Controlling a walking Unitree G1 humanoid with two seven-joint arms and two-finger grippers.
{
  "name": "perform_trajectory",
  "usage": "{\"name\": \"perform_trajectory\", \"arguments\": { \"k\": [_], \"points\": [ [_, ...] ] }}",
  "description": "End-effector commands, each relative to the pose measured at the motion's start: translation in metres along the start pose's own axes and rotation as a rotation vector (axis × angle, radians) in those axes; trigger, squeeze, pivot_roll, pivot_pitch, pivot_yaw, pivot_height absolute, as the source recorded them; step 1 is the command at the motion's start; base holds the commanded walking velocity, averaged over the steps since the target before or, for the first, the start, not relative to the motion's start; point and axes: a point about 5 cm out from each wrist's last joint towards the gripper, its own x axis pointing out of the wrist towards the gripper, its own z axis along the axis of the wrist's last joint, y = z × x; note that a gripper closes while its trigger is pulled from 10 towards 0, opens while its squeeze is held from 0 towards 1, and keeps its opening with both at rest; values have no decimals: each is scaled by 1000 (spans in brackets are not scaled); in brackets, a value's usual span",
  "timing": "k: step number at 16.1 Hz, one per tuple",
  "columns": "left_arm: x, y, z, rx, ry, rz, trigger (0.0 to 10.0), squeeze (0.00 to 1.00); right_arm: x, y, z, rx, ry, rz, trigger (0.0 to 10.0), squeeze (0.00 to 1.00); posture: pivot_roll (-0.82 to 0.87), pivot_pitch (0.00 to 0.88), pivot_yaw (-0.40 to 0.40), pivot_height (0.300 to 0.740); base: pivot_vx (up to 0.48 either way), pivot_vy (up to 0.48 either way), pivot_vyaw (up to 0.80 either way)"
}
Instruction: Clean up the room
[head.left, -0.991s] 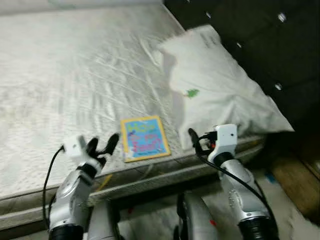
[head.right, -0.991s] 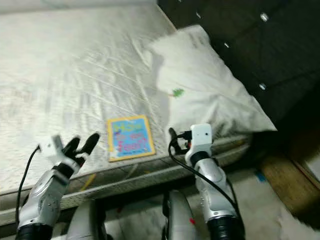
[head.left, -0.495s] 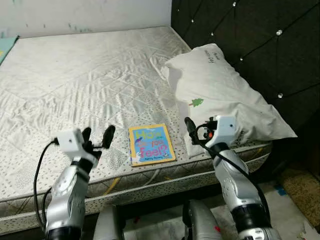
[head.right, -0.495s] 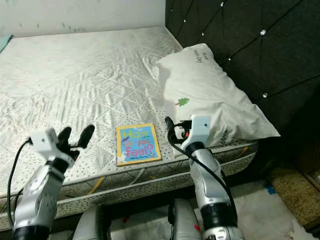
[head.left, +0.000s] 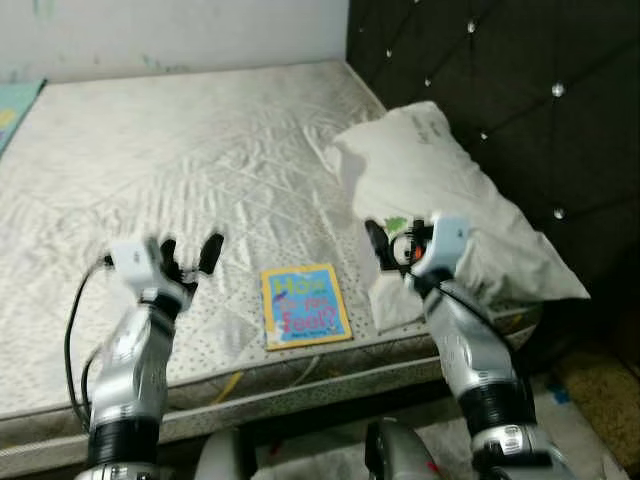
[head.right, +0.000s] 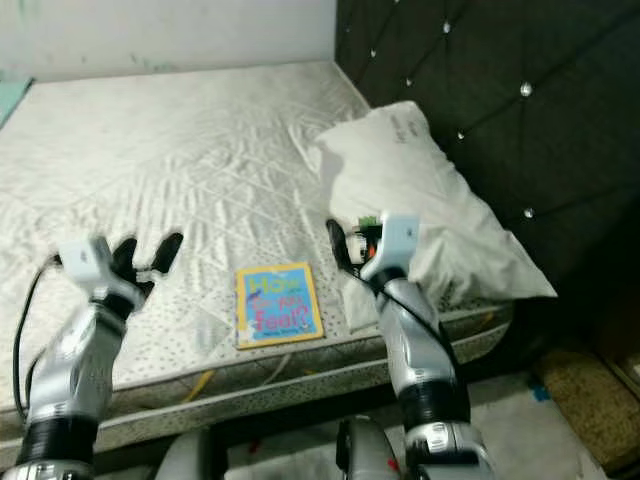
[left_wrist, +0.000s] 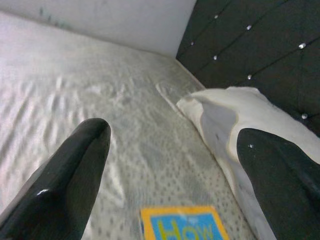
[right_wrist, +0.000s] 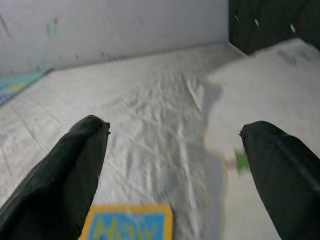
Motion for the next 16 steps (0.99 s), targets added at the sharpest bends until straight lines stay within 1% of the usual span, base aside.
{"name": "perform_trajectory", "arguments": {
  "k": [1,2,3,4,7,8,9,10,11,12,13,14,15,16],
  "points": [
    [1,0,-1,64,28,-13,10000,0,4,4,3,10,-14,14,10000,0,-73,0,13,704,0,0,0],
    [1,-3,-4,110,44,-29,10000,0,4,6,2,14,-15,22,10000,0,-68,0,15,718,0,0,0],
    [1,-2,-6,129,59,-22,10000,0,5,6,1,14,-13,22,10000,0,-66,0,16,727,0,0,0],
    [1,0,-12,151,80,14,10000,0,5,5,0,15,-14,26,10000,0,-62,0,20,740,0,0,0],
    [3,-3,-16,119,76,-11,10000,0,7,0,-2,17,-5,24,10000,0,-66,0,26,740,0,0,0],
    [4,-3,-18,127,75,-20,10000,0,8,-1,-2,13,2,32,10000,0,-68,0,27,740,0,0,0],
    [4,-1,-29,115,106,37,10000,0,10,-4,-1,-19,21,59,10000,0,-76,0,36,740,0,0,0],
    [5,0,-32,117,119,51,10000,0,11,-5,-1,-18,25,59,10000,0,-76,0,36,740,0,0,0],
    [3,-3,-37,151,120,50,10000,0,13,-11,2,-37,40,59,10000,0,-83,0,42,740,0,0,0],
    [2,-4,-40,165,129,65,10000,0,13,-16,4,-53,52,58,10000,0,-85,0,47,740,0,0,0],
    [0,-6,-42,198,112,48,10000,0,10,-22,0,-77,81,54,10000,0,-98,0,64,740,0,0,0],
    [-1,-6,-43,192,118,55,10000,0,7,-24,-3,-88,96,47,10000,0,-98,0,64,740,0,0,0],
    [-5,-7,-48,237,144,22,10000,0,-2,-33,-12,-130,125,0,10000,0,-113,0,71,740,0,0,0],
    [-10,-8,-50,273,147,0,10000,0,-8,-36,-17,-145,131,-20,10000,0,-114,0,70,740,0,0,0]
  ]
}}
